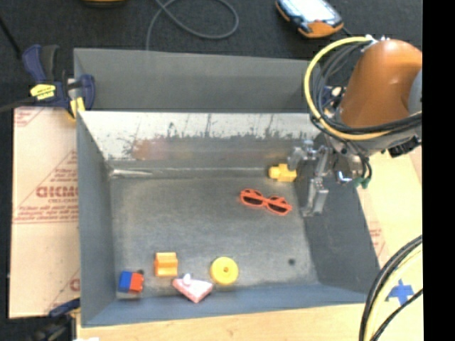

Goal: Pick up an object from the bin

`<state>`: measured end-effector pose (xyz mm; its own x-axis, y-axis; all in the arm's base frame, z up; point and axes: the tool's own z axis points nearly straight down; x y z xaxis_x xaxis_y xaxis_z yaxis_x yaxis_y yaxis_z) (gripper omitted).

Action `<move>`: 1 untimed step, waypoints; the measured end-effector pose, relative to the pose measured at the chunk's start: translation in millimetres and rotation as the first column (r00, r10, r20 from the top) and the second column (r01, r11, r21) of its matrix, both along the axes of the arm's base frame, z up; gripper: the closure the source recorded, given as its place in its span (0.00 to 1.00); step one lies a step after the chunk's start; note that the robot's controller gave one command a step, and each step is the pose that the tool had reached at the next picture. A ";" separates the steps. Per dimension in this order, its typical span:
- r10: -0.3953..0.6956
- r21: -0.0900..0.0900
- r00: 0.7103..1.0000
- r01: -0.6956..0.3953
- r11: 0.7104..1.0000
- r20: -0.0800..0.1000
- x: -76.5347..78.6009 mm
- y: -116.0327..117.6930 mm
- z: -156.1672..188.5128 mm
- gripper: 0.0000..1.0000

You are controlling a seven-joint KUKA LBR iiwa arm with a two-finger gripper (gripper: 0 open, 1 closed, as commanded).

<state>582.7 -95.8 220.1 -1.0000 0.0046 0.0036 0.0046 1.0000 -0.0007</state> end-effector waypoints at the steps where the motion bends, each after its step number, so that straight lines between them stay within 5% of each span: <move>1: 0.003 -0.001 1.000 -0.003 1.000 0.008 1.4 0.5 5.0 0.00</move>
Offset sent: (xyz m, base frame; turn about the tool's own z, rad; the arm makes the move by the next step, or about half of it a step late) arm 0.0282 0.0088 -0.1501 0.1213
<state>584.1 -95.3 225.1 -1.0000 0.0018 -0.0045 0.0019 1.0000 -0.0018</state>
